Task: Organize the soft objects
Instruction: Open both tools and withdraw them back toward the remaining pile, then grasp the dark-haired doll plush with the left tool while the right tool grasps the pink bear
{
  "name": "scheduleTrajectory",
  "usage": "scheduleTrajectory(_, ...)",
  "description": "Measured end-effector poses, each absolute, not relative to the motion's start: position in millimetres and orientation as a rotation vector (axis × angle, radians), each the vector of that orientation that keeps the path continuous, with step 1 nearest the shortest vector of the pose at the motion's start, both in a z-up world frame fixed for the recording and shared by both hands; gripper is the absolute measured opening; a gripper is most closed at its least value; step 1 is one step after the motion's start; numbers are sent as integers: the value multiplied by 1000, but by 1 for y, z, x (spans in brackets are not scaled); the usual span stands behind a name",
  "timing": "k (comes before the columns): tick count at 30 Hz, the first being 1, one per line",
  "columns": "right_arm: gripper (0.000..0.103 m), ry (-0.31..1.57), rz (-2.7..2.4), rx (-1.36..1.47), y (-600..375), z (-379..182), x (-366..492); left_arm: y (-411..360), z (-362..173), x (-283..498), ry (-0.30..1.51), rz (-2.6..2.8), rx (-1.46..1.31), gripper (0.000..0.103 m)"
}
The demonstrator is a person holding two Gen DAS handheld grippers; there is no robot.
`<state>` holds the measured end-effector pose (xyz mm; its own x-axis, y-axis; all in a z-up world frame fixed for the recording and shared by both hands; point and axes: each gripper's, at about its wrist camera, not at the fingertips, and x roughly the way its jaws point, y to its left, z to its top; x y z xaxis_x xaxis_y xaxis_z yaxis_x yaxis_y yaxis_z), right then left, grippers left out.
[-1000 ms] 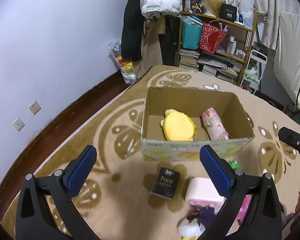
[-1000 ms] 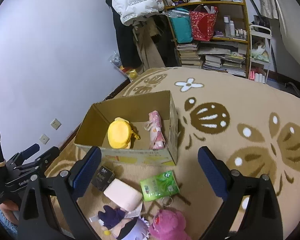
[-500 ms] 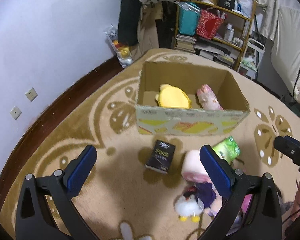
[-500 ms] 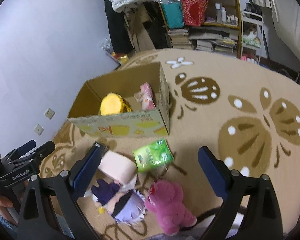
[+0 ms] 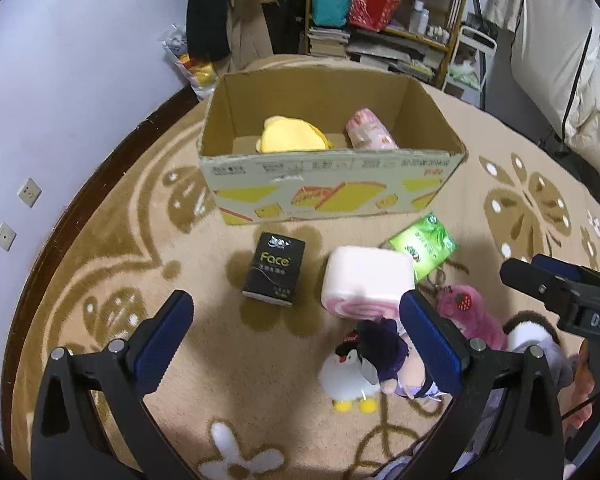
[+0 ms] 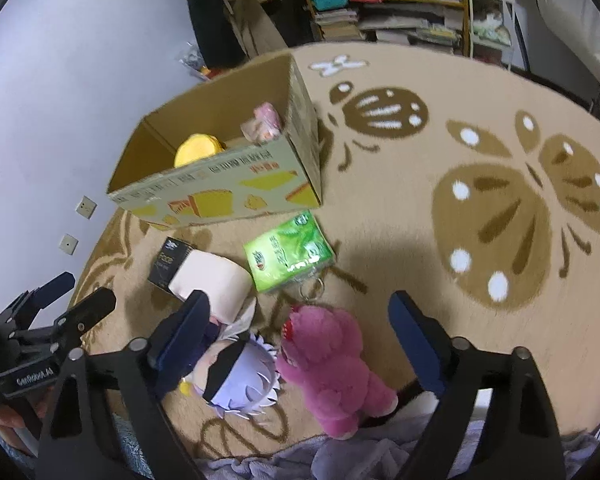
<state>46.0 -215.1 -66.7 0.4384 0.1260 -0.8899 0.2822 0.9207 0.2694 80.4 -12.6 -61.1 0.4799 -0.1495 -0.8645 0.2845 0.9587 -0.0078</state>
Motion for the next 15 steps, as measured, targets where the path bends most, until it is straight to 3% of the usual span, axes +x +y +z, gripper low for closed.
scheduleTrajectory(5,82,1188,-116,444,-220,-82,50,-24,-71,78,1069,-288,188,102)
scheduleTrajectory(15,81,1274,-111,480,-220,-105,57,-48,-92,75,1137,-338,269,102)
